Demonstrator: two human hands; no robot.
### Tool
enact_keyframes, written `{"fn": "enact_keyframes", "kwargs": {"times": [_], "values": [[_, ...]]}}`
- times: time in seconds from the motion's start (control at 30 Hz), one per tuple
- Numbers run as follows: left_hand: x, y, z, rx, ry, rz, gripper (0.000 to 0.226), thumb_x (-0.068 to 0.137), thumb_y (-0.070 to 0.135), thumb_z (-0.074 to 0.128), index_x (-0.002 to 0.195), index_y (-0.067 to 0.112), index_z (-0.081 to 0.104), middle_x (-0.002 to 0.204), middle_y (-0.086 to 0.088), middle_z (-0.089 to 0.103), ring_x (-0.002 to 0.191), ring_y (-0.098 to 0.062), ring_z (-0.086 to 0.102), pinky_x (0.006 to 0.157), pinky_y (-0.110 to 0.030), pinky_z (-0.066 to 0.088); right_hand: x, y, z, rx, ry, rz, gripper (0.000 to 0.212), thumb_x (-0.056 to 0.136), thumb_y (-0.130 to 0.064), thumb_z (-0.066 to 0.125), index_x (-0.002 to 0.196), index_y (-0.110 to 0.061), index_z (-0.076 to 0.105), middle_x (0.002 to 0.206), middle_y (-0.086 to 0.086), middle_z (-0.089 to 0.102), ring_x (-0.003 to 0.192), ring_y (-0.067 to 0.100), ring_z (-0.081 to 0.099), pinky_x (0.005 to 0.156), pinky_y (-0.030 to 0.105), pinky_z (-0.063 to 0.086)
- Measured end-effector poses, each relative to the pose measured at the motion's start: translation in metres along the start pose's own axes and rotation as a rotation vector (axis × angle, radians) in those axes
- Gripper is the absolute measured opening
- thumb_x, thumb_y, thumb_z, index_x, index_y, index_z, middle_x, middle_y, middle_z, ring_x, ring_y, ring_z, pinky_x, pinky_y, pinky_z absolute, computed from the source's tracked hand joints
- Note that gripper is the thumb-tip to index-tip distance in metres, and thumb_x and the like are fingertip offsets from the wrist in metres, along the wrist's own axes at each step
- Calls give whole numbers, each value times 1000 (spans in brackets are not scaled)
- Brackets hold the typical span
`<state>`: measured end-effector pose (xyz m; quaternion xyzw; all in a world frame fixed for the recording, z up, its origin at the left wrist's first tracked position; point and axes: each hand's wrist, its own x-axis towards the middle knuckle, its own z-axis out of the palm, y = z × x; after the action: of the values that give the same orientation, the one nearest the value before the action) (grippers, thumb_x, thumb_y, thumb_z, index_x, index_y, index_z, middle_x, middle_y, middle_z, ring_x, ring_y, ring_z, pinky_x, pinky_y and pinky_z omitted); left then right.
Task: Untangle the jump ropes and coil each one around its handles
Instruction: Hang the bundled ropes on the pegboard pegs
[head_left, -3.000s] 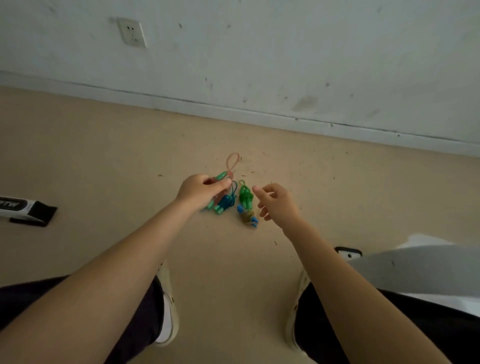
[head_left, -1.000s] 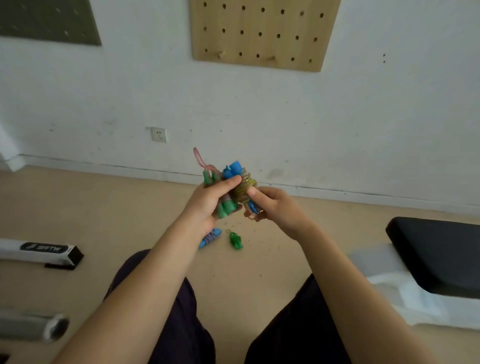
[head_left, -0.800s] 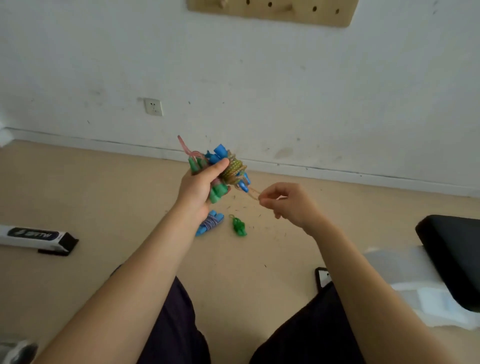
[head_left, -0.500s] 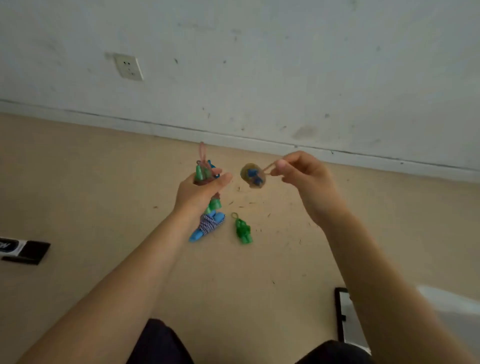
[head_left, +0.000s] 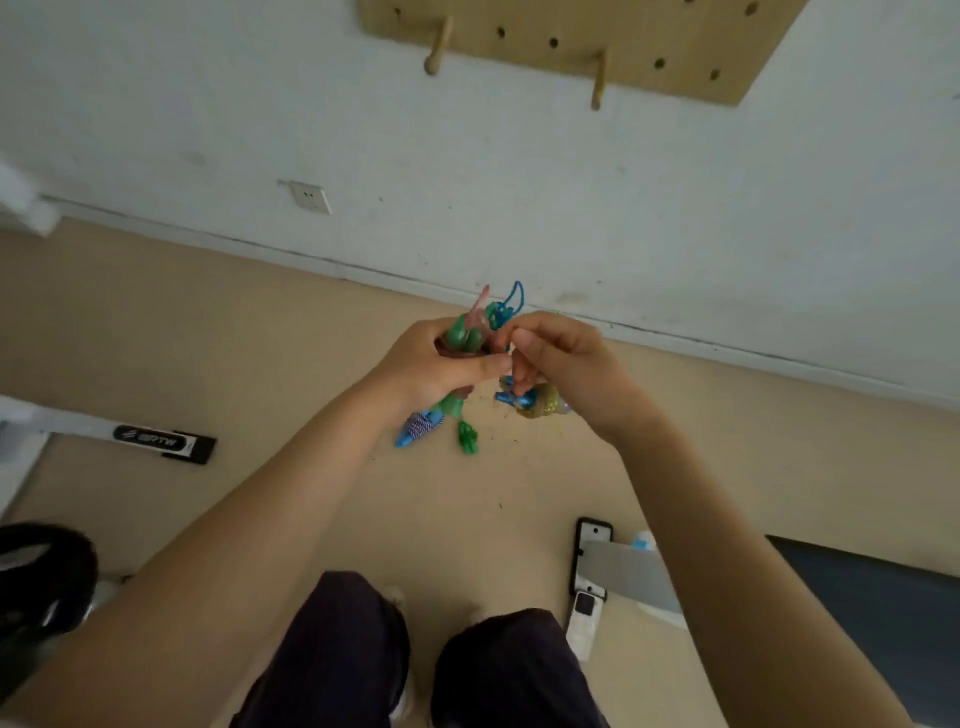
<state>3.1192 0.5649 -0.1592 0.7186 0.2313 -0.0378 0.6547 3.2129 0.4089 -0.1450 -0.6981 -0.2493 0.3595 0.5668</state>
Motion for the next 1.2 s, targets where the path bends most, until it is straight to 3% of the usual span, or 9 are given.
{"fn": "enact_keyframes", "kwargs": {"times": [0.1,0.23,0.37,0.53,0.63,0.8,0.93,1.07,1.2], "values": [[-54,90,-1,-41,95,37,15,82,17,81,72,22,71,63,3,64,59,-11,59,59,-22,51,-42,-85,-10,20,104,-16,16,96,-10,59,88,-13,72,67,6,64,64,15,61,72,32,52],[-107,169,-7,-42,183,91,12,83,27,80,87,16,74,86,-10,75,78,-16,67,73,-28,57,-79,-161,-17,22,123,-40,8,90,-15,68,84,-10,72,79,4,72,78,17,63,76,35,51],[-123,202,-16,-48,219,111,8,82,30,80,80,26,73,83,2,73,80,-13,69,80,-32,56,-89,-198,-11,196,183,-142,12,95,-10,59,90,-9,70,89,5,73,89,15,68,82,31,56],[-108,213,-28,-142,314,115,8,84,24,78,82,23,71,78,6,73,75,-8,70,75,-28,55,-69,-209,3,307,210,-151,14,97,-14,58,99,-8,70,76,6,66,76,22,65,77,34,56],[-90,213,-47,-164,288,103,8,83,25,80,83,21,73,82,1,75,82,-16,72,82,-41,60,-43,-216,10,243,205,-136,17,98,-15,57,104,-6,70,77,7,64,76,20,62,78,37,55],[-46,220,-98,-212,351,149,8,86,19,76,80,19,70,80,-1,72,73,-12,68,61,-17,54,31,-239,15,68,229,-93,15,97,-14,58,95,-8,71,70,4,63,69,17,59,77,33,55],[7,236,-163,-210,389,173,7,85,21,77,82,18,71,89,-11,75,73,-16,69,69,-25,60,104,-268,27,13,214,-65,13,95,-12,60,96,-4,70,79,8,65,76,18,62,80,31,56],[60,255,-223,-175,362,190,7,84,20,77,83,15,72,81,-8,71,67,-14,64,63,-21,56,170,-296,36,15,255,-76,11,95,-10,60,91,-8,70,86,11,71,85,22,68,80,29,57],[116,269,-259,-217,322,149,8,83,19,79,82,18,71,78,-4,69,66,-16,62,66,-27,57,227,-309,42,5,365,-62,12,95,-12,60,90,-13,71,90,12,73,83,17,69,75,25,56]]}}
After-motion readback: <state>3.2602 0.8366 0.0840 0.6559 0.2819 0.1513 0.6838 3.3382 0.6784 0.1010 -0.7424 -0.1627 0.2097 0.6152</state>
